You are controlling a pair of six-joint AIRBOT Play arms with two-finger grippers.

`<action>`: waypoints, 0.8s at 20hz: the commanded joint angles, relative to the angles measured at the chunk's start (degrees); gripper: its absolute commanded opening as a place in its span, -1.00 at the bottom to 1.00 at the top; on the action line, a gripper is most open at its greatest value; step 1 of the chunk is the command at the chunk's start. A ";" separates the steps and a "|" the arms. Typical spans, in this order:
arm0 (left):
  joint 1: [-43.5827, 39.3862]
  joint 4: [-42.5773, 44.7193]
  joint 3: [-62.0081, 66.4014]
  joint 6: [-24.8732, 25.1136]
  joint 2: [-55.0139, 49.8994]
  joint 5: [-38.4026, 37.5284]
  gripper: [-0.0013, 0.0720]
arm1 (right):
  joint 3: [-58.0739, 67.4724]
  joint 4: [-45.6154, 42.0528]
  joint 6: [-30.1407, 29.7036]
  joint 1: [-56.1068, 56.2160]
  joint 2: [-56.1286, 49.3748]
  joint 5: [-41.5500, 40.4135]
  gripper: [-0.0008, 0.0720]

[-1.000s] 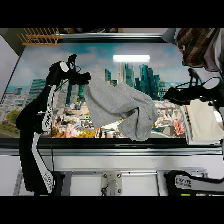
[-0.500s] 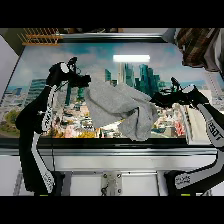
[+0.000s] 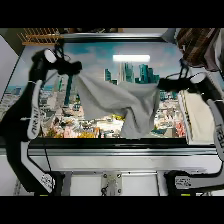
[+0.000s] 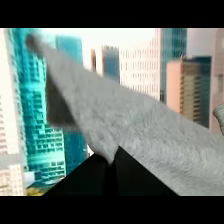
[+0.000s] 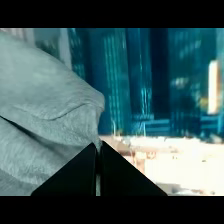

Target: Fold the clothes and pants, and hang the long-sleeved shirts on hangers.

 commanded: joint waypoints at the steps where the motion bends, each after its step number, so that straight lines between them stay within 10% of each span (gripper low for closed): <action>1: 1.88 2.80 0.04 1.81 15.19 1.29 -0.94 | 10.62 -2.97 -0.02 -2.27 11.39 4.22 -0.93; 16: -2.99 5.49 -15.96 -0.24 62.62 -7.50 -0.94 | 19.08 -3.50 4.55 -2.56 43.78 5.05 -0.93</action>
